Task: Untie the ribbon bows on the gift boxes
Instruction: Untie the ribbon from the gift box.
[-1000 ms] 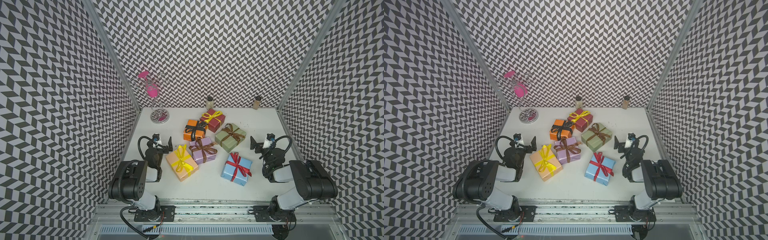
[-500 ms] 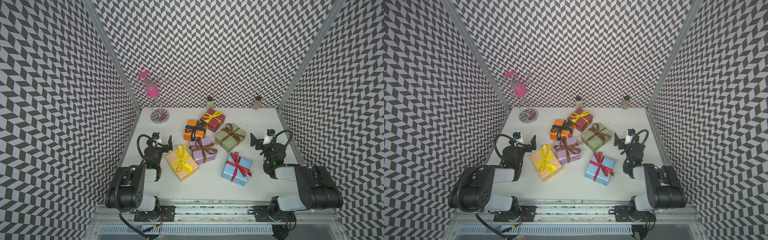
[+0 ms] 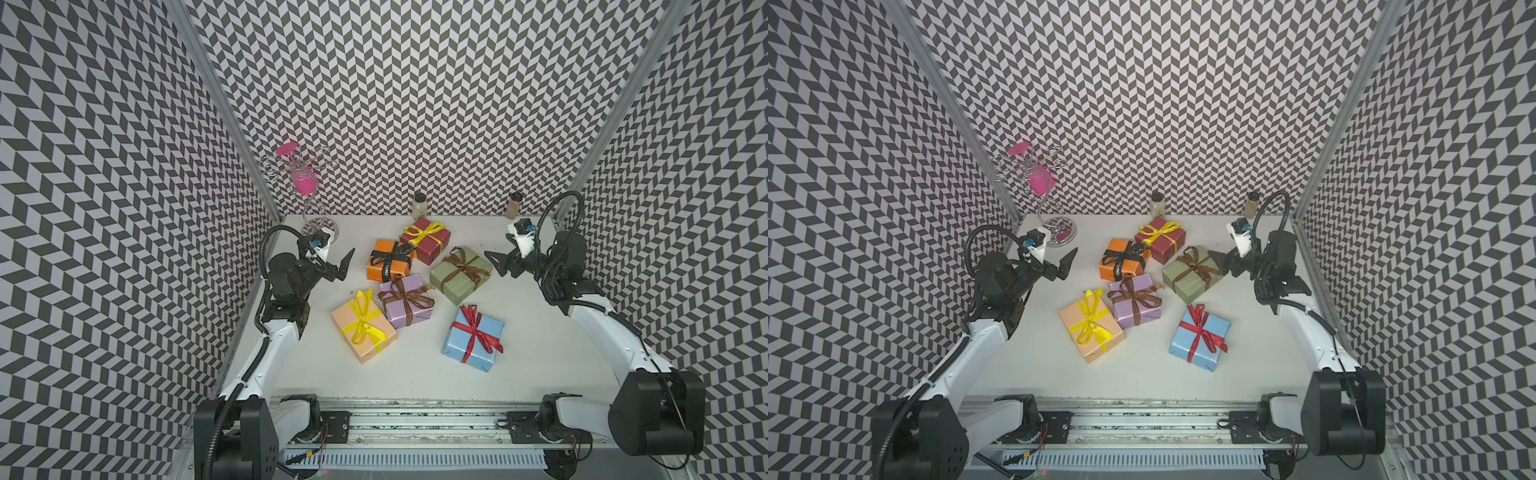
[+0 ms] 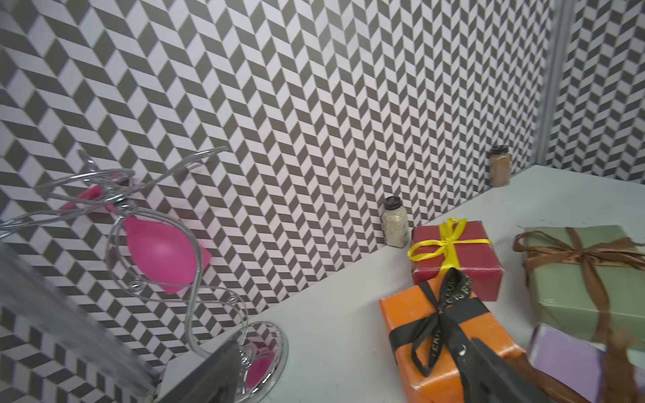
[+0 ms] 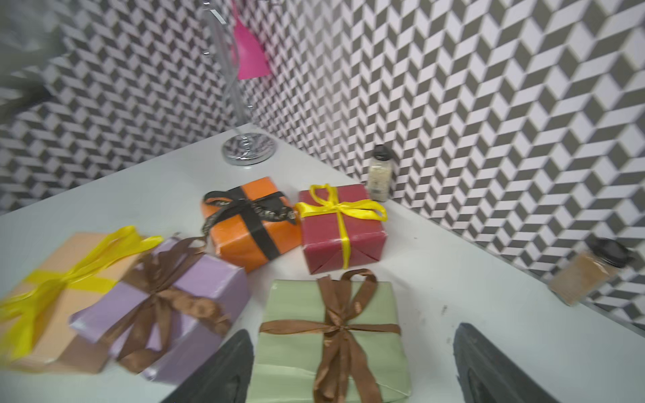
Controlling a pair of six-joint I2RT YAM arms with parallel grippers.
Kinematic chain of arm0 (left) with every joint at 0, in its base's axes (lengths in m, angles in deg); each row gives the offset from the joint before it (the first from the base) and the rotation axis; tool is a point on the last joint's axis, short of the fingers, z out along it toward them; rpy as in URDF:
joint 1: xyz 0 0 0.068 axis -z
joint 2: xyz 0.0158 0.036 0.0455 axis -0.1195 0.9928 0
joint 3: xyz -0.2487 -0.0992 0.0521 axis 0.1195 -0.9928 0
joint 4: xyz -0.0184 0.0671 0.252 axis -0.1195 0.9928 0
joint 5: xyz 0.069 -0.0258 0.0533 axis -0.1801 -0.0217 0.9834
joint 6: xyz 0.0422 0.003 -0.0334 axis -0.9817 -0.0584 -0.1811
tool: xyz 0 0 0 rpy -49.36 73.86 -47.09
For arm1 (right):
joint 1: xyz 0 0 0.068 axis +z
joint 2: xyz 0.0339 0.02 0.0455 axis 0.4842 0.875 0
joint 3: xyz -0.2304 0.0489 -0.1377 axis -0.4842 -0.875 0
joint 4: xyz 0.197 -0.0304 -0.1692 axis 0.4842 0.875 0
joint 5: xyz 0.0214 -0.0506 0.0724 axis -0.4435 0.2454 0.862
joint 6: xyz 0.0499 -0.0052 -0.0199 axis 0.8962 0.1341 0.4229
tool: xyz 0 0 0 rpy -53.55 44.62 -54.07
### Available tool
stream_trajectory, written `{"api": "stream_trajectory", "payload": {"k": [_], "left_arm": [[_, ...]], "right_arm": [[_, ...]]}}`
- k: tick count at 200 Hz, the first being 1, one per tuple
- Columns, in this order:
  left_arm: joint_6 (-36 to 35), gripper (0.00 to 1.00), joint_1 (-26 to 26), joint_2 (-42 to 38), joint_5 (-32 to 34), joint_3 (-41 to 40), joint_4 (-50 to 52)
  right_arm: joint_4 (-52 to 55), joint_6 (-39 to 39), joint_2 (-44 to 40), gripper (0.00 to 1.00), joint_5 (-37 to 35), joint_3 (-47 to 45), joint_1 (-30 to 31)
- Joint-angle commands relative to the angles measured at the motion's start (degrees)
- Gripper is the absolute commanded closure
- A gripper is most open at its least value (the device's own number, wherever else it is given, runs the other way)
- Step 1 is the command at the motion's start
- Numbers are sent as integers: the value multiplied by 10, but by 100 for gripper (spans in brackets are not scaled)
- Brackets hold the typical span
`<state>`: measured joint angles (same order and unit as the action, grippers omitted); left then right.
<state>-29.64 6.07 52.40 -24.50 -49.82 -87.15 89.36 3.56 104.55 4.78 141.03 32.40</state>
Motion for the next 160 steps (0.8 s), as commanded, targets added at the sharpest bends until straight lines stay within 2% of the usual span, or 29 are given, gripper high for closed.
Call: {"api": "stream_trajectory", "payload": {"k": [1,33,66,92,117,160], "left_arm": [[4,0,13,-15,-44,-19,64],[-12,0,56,-19,-41,-28,79],[-47,2,102,-11,-24,-40,87],[-66,2,141,4,12,-57,68],[-76,2,169,17,31,-59,63],[-75,2,194,43,47,-62,49]], "right_arm": [[108,4,4,17,60,17,67],[89,42,29,25,36,25,146],[103,36,118,33,2,63,200],[138,23,198,43,-10,126,203],[176,12,255,44,-14,178,204],[175,12,285,44,-12,179,204]]}}
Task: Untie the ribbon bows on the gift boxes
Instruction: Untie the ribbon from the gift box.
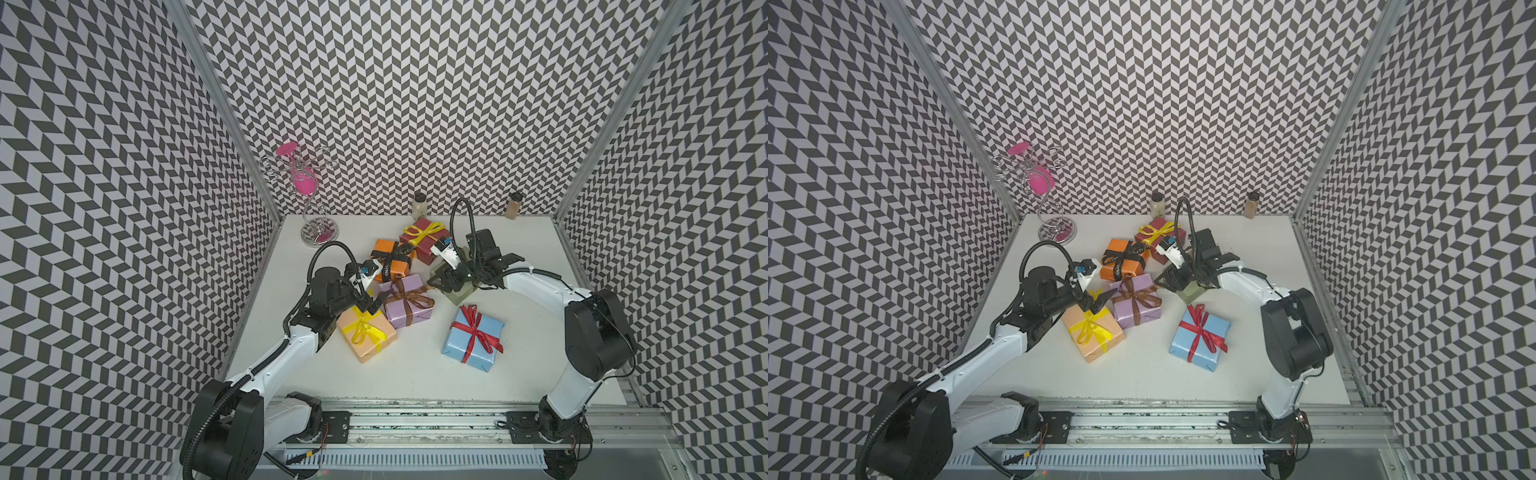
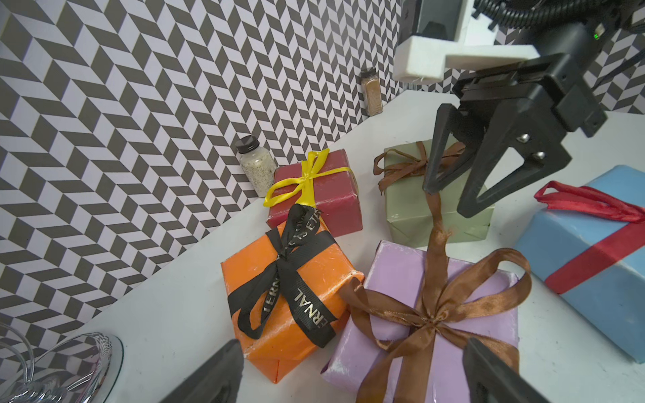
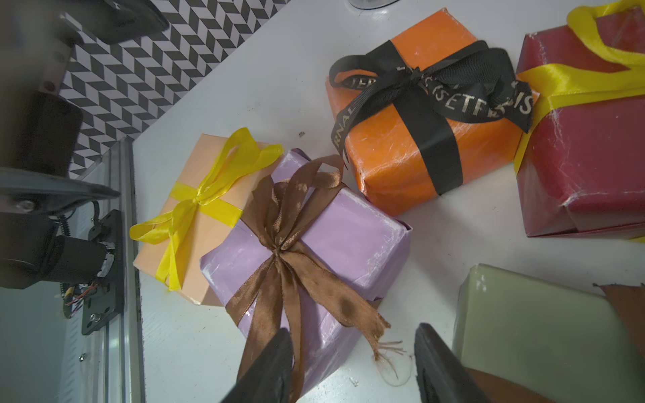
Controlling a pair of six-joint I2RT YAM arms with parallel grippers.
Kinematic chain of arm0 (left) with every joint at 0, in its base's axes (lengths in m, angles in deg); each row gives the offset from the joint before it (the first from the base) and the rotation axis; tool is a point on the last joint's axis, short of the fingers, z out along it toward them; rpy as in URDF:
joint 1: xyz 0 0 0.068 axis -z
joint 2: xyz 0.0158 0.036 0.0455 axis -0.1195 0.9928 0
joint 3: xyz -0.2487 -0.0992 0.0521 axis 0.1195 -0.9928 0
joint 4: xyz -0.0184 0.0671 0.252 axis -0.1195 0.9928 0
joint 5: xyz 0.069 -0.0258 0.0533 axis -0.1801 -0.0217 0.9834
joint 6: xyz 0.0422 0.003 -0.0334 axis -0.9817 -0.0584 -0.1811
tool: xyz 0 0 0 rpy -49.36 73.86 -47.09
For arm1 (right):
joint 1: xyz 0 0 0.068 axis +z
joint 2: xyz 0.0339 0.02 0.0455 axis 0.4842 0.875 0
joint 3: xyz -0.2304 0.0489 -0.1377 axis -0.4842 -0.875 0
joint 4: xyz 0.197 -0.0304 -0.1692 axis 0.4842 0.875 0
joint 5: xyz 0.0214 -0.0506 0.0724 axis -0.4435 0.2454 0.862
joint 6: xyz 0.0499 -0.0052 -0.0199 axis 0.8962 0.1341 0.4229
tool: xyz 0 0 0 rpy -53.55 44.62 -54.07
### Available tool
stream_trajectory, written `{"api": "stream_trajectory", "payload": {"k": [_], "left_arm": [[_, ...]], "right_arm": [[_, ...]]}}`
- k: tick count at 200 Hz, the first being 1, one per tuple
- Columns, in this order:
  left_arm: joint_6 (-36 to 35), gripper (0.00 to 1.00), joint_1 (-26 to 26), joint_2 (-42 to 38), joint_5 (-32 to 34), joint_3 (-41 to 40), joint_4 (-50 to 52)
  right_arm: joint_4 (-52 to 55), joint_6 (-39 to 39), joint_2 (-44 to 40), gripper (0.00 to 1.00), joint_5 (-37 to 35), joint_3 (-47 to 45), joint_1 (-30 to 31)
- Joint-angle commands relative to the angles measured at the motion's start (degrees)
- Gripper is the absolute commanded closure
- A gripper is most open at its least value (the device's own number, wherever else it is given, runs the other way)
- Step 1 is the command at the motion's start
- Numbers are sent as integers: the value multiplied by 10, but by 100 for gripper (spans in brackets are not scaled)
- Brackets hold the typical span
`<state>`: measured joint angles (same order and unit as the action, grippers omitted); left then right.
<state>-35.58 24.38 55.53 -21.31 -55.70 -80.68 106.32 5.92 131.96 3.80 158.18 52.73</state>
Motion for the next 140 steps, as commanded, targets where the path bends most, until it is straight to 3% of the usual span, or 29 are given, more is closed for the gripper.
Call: {"api": "stream_trajectory", "payload": {"k": [1,140], "left_arm": [[-16,2,11,13,15,-3,-16],[-25,4,45,69,40,4,-24]], "right_arm": [[5,-12,11,44,-3,6,0],[0,-26,64,56,30,17,0]]}}
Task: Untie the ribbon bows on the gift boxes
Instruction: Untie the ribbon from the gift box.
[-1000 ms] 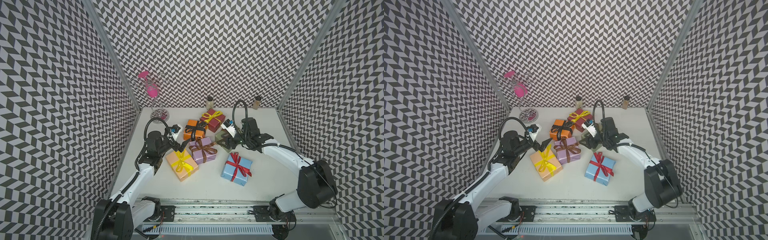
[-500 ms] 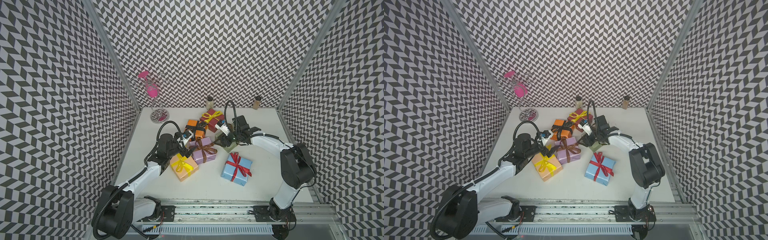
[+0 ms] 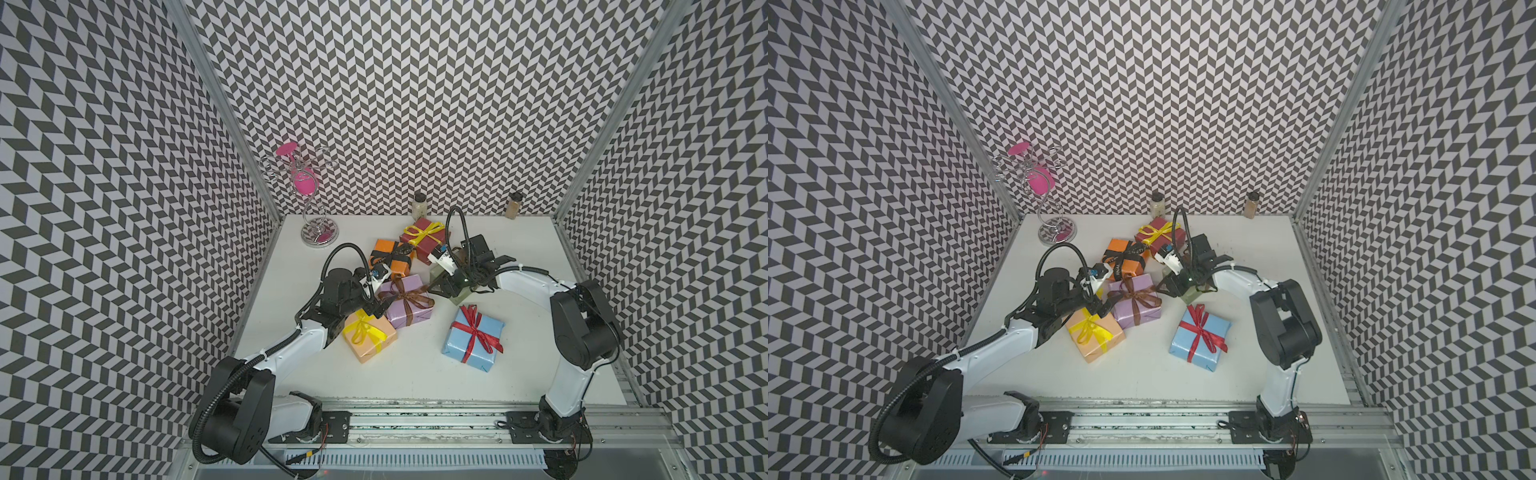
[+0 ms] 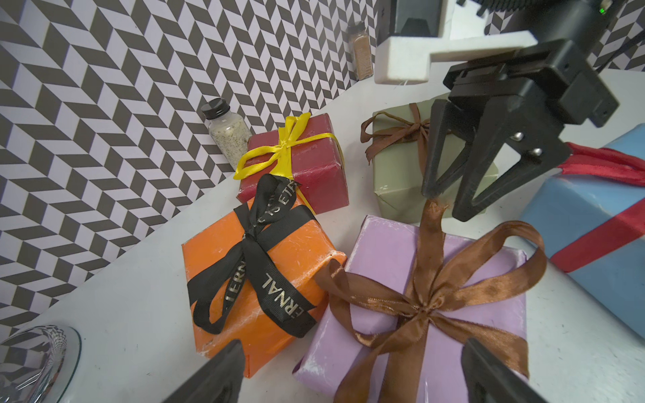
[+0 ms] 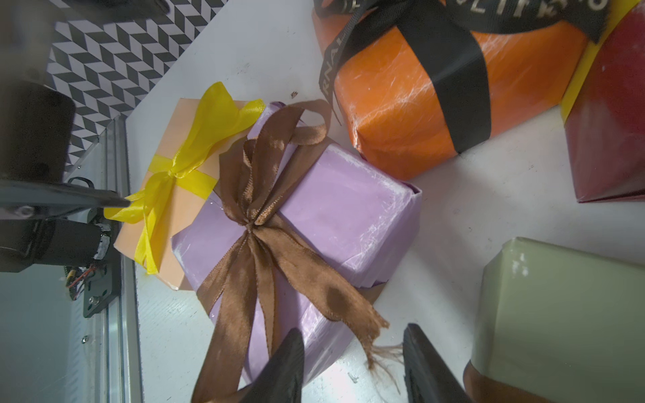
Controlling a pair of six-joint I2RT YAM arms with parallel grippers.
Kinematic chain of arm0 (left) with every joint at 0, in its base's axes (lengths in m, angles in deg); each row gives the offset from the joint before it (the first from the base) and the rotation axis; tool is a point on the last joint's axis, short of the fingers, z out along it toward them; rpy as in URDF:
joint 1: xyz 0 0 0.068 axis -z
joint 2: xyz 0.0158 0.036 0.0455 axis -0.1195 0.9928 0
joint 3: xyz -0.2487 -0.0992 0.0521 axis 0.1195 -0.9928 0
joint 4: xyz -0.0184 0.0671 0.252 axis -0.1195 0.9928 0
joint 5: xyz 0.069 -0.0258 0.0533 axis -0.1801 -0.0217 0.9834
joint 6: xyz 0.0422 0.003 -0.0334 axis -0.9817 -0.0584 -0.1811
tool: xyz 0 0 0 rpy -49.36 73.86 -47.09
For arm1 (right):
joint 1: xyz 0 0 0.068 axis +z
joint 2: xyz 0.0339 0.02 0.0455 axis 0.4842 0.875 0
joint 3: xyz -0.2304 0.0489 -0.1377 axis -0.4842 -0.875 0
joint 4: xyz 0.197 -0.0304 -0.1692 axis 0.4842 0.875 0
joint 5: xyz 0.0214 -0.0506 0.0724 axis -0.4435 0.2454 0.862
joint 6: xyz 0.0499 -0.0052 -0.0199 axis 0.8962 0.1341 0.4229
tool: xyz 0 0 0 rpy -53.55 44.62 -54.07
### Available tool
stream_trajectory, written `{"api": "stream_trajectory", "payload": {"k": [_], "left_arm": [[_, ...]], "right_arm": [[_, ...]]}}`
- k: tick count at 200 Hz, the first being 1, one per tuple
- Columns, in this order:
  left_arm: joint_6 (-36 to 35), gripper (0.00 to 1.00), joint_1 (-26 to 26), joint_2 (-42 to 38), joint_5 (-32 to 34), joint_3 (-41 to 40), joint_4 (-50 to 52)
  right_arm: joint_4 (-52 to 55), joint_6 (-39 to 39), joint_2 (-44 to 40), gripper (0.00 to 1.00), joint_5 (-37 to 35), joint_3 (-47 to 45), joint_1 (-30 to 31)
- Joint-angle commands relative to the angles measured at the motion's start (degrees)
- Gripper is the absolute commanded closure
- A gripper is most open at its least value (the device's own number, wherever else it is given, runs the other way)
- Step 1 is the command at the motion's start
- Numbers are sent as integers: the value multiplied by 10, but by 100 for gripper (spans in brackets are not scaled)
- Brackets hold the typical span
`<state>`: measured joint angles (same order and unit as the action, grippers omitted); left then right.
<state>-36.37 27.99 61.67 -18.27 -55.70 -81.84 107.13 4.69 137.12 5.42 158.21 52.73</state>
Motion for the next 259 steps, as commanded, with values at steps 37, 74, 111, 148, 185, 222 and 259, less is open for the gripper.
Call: {"api": "stream_trajectory", "payload": {"k": [37,74,111,148,185,222,259], "left_arm": [[-21,4,19,19,22,4,-16],[-29,4,33,33,43,5,-17],[-34,5,48,47,64,9,-18],[-37,5,55,56,76,10,-19],[-39,5,60,62,86,11,-21],[-41,5,66,68,105,11,-25],[-39,5,67,77,131,14,-30]], "right_arm": [[-11,-14,19,57,22,20,0],[-13,-14,20,62,35,24,-1],[-11,-16,18,73,53,29,-1],[-7,-21,23,76,60,34,-1],[-3,-23,23,88,66,41,0],[-2,-24,16,100,54,43,0],[7,-28,1,100,44,50,-3]]}}
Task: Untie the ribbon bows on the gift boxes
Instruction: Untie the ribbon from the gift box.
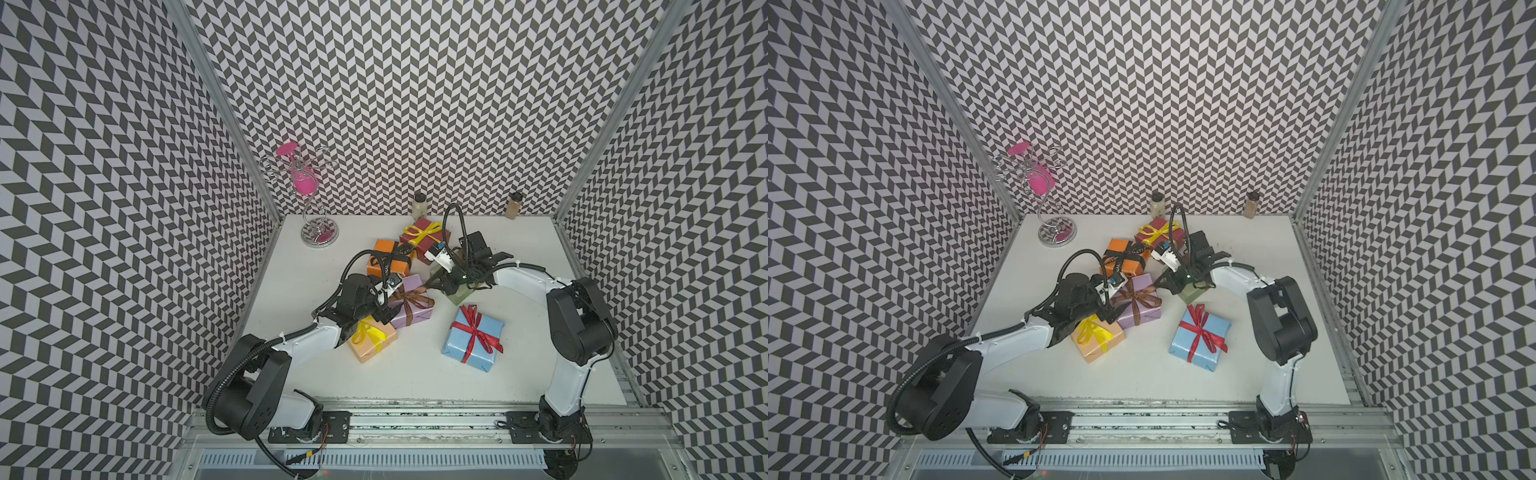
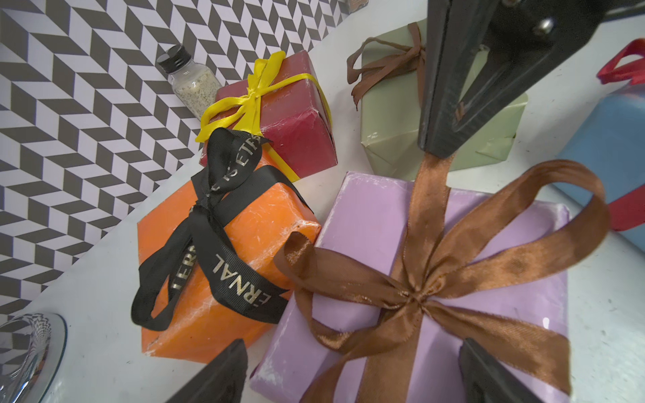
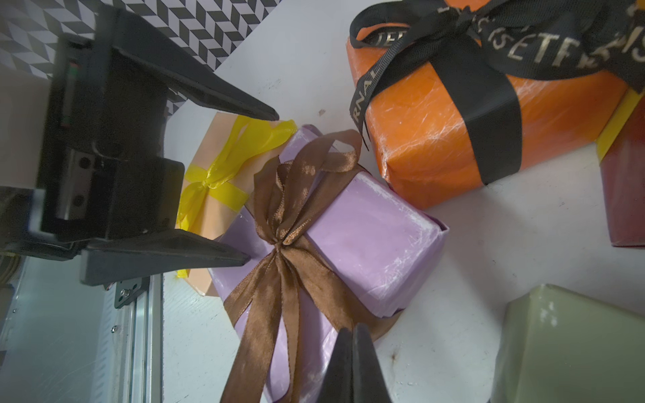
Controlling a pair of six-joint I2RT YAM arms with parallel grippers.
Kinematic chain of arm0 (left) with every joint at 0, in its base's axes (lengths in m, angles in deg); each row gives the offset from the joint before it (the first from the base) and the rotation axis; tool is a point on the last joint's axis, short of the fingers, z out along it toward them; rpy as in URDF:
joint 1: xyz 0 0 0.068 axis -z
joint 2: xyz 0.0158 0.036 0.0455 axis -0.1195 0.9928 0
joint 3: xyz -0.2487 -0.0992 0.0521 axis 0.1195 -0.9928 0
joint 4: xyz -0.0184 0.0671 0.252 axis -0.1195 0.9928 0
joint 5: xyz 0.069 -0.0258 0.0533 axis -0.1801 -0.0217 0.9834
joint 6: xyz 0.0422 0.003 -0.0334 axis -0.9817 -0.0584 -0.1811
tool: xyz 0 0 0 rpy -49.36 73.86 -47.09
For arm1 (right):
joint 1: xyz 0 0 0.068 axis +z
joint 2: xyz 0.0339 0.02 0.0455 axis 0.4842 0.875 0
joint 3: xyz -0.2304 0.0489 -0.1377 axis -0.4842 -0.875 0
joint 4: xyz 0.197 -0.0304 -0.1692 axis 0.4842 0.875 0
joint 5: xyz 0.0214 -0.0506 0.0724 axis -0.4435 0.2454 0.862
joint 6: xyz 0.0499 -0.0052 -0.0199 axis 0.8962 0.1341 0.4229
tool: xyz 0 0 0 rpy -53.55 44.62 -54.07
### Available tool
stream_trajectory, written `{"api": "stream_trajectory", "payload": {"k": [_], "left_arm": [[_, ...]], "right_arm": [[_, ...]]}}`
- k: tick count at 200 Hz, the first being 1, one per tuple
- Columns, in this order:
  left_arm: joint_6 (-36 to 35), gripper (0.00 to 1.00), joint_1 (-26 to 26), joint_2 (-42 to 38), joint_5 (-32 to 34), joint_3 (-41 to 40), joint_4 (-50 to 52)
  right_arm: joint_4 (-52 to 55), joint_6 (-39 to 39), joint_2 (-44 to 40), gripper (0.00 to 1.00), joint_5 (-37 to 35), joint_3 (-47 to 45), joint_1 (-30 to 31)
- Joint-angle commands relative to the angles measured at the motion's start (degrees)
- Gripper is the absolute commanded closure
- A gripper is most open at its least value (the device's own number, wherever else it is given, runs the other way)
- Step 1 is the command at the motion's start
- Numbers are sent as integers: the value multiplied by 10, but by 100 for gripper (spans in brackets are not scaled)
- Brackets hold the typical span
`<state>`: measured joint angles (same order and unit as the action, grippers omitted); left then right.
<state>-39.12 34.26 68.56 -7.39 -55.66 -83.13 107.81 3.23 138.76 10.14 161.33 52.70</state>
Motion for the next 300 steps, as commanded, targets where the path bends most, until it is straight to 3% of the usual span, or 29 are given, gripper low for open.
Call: {"api": "stream_trajectory", "payload": {"k": [1,99,300], "left_arm": [[-11,5,5,8,23,14,-17],[-20,5,21,47,79,22,-17],[-21,5,26,70,90,28,-6]], "right_arm": [[0,-13,-16,100,-4,19,-3],[41,-13,-74,100,5,67,-31],[39,9,-248,100,4,166,-144]]}}
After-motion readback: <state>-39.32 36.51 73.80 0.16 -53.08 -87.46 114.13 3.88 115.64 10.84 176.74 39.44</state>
